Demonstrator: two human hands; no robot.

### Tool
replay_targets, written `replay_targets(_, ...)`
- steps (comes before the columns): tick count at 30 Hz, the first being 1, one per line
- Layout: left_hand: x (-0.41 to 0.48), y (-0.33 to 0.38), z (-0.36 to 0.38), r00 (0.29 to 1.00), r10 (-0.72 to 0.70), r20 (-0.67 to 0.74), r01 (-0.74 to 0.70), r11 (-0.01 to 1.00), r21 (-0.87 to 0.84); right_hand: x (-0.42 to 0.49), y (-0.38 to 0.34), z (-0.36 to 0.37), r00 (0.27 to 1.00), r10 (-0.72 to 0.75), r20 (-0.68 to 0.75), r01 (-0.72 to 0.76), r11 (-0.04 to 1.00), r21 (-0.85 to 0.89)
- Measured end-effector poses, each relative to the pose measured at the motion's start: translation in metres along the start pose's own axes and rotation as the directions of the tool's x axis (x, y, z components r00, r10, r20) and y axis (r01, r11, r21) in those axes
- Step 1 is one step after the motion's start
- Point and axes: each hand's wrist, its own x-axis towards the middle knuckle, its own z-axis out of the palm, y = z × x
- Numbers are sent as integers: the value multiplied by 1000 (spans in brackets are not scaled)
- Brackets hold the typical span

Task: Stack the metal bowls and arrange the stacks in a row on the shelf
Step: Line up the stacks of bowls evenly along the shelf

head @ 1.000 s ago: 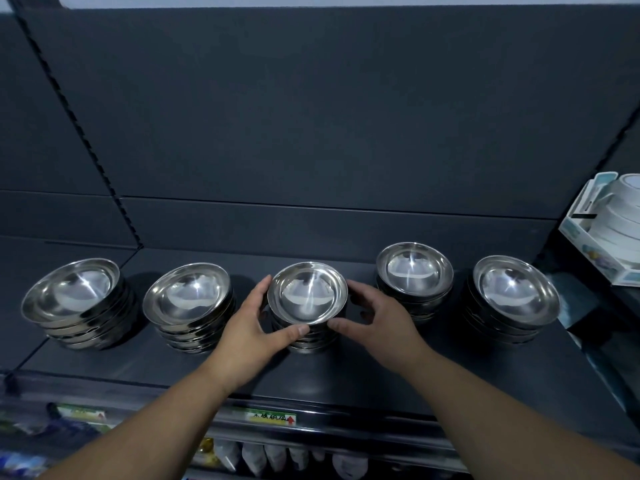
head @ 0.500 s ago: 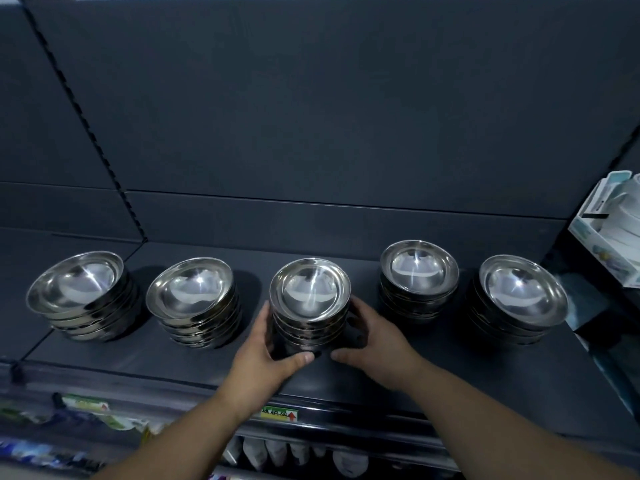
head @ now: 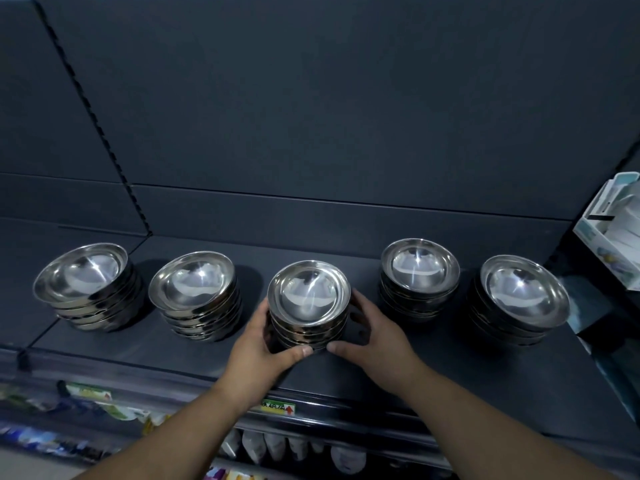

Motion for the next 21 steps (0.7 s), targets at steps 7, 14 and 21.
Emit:
replay_targets(7,2,1,1,1000,-10,18,10,1000,28,-2,0,2,997,-31,-71,29,999,-24)
replay_targets(14,3,1,-3,999,-28,47,25,998,57,-3,2,4,992,-37,-118,30,997,-66)
replay_targets(21,8,1,-7,998,2,64,-8,996,92,-5,0,8,988,-33,-150,21,997,-79)
